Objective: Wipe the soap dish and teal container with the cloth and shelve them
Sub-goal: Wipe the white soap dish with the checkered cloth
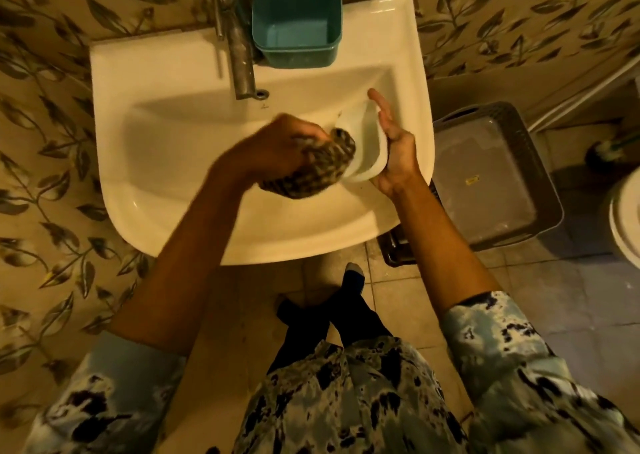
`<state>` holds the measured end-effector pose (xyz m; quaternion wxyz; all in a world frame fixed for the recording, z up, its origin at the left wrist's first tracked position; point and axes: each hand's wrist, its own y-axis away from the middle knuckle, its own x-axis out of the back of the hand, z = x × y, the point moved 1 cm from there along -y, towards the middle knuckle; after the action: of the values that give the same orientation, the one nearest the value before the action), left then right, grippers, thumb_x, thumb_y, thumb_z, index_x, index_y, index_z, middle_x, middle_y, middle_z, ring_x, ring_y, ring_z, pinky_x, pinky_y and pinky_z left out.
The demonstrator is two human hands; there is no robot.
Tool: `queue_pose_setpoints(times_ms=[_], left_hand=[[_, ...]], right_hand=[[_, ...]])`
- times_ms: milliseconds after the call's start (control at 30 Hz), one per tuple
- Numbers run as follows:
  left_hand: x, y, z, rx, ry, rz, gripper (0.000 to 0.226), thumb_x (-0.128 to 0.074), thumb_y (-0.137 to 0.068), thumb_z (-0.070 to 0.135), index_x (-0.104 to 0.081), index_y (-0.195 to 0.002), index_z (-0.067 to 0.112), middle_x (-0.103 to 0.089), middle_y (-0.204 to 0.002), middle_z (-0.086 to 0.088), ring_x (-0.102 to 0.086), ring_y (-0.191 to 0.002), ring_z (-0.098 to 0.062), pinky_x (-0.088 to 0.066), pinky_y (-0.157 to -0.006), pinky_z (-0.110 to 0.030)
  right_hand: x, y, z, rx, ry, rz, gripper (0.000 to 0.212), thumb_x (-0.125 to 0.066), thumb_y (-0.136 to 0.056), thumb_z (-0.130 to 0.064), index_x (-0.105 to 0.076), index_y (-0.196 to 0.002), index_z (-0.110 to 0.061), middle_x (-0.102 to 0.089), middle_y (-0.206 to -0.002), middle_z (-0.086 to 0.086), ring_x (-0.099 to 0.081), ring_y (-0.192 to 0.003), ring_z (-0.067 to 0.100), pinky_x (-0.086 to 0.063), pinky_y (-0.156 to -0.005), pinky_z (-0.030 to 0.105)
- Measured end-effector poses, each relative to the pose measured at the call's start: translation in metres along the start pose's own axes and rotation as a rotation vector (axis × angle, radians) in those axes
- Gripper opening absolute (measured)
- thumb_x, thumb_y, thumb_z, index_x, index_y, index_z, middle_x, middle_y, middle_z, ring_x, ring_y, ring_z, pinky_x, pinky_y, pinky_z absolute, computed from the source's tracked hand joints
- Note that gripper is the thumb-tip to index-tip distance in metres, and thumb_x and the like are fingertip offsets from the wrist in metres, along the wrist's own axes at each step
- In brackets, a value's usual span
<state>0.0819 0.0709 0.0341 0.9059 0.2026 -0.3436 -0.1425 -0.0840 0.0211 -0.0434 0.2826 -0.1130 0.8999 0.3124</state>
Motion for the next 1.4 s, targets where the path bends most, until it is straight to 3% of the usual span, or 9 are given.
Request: queue_pose_setpoints(times_ms=[100,200,367,500,667,900,1200,1300,1400], left_hand=[[0.009,-0.001,-0.013,0.143,0.141,0.447,0.031,-0.048,-0.089,-0.001,-0.064,-0.113,0.013,-0.06,-0.114,0.001,-0.054,-0.102,0.004,-0.031,-0.084,0.007],[-0.019,0.0,-0.004,0.151,0.309,0.58,0.038,-0.046,-0.09,-0.002,-0.058,-0.124,0.009,-0.057,-0.126,0.0,-0.05,-0.117,-0.012,-0.039,-0.101,-0.022],[-0.049,0.013,0.004,-0.055,0.39,0.759,0.034,-0.057,-0.087,-0.004,-0.06,-0.12,0.003,-0.061,-0.122,-0.016,-0.056,-0.115,-0.02,-0.045,-0.104,-0.035],[-0.077,0.032,0.011,-0.211,0.28,0.682,0.034,-0.057,-0.081,-0.013,-0.065,-0.107,0.008,-0.06,-0.111,-0.018,-0.059,-0.102,-0.015,-0.047,-0.088,-0.014],[-0.045,0.003,0.008,-0.19,0.235,0.704,0.023,-0.055,-0.09,-0.006,-0.06,-0.111,-0.003,-0.064,-0.113,-0.02,-0.061,-0.107,-0.026,-0.05,-0.096,-0.043],[-0.076,0.025,0.015,-0.257,0.209,0.638,0.026,-0.053,-0.089,-0.008,-0.065,-0.108,0.004,-0.063,-0.109,-0.014,-0.057,-0.106,-0.023,-0.046,-0.092,-0.033],[-0.025,-0.005,0.014,-0.167,0.348,0.613,0.037,-0.063,-0.083,0.004,-0.056,-0.12,-0.003,-0.061,-0.121,-0.019,-0.058,-0.115,-0.028,-0.045,-0.104,-0.045],[-0.049,0.011,0.012,-0.107,0.33,0.714,0.052,-0.075,-0.071,0.006,-0.055,-0.119,0.002,-0.06,-0.119,-0.013,-0.058,-0.113,-0.022,-0.048,-0.101,-0.037],[-0.064,0.009,0.011,-0.054,0.329,0.884,0.045,-0.071,-0.071,0.0,-0.058,-0.114,0.005,-0.059,-0.118,-0.012,-0.055,-0.112,-0.014,-0.045,-0.103,-0.028]], right_hand=[[0.006,-0.003,-0.004,-0.004,-0.108,0.093,0.038,-0.03,-0.1,-0.021,-0.042,-0.136,-0.015,-0.045,-0.142,0.02,-0.044,-0.128,0.045,-0.032,-0.109,0.063],[-0.005,-0.005,-0.004,-0.049,-0.104,0.123,0.028,-0.039,-0.095,-0.026,-0.055,-0.116,-0.015,-0.059,-0.129,0.019,-0.056,-0.117,0.043,-0.042,-0.102,0.059],[-0.017,-0.007,-0.003,0.146,0.595,0.173,0.025,-0.041,-0.1,-0.022,-0.057,-0.118,-0.017,-0.055,-0.112,0.002,-0.052,-0.098,0.019,-0.048,-0.077,0.031],[-0.004,-0.013,-0.003,0.148,0.57,0.32,0.028,-0.037,-0.1,-0.01,-0.06,-0.114,-0.016,-0.057,-0.116,0.005,-0.052,-0.11,0.027,-0.05,-0.092,0.04],[-0.007,-0.002,0.011,0.138,0.674,0.179,0.031,-0.04,-0.097,-0.004,-0.059,-0.118,-0.015,-0.059,-0.119,0.009,-0.054,-0.109,0.027,-0.049,-0.088,0.034],[-0.005,-0.022,0.001,0.159,0.548,0.413,0.037,-0.04,-0.095,0.002,-0.055,-0.125,-0.012,-0.057,-0.124,0.01,-0.054,-0.114,0.028,-0.049,-0.098,0.042],[-0.013,-0.016,0.007,0.37,0.879,0.021,0.026,-0.042,-0.097,-0.005,-0.05,-0.122,-0.007,-0.057,-0.118,0.007,-0.054,-0.11,0.021,-0.045,-0.102,0.042],[-0.016,-0.019,0.006,0.41,1.03,-0.024,0.024,-0.042,-0.1,-0.015,-0.046,-0.117,0.001,-0.062,-0.112,0.018,-0.061,-0.102,0.028,-0.05,-0.092,0.046],[-0.021,-0.015,0.014,0.458,1.068,0.16,0.019,-0.046,-0.099,-0.028,-0.056,-0.093,-0.013,-0.065,-0.088,0.001,-0.06,-0.079,0.011,-0.046,-0.071,0.028]])
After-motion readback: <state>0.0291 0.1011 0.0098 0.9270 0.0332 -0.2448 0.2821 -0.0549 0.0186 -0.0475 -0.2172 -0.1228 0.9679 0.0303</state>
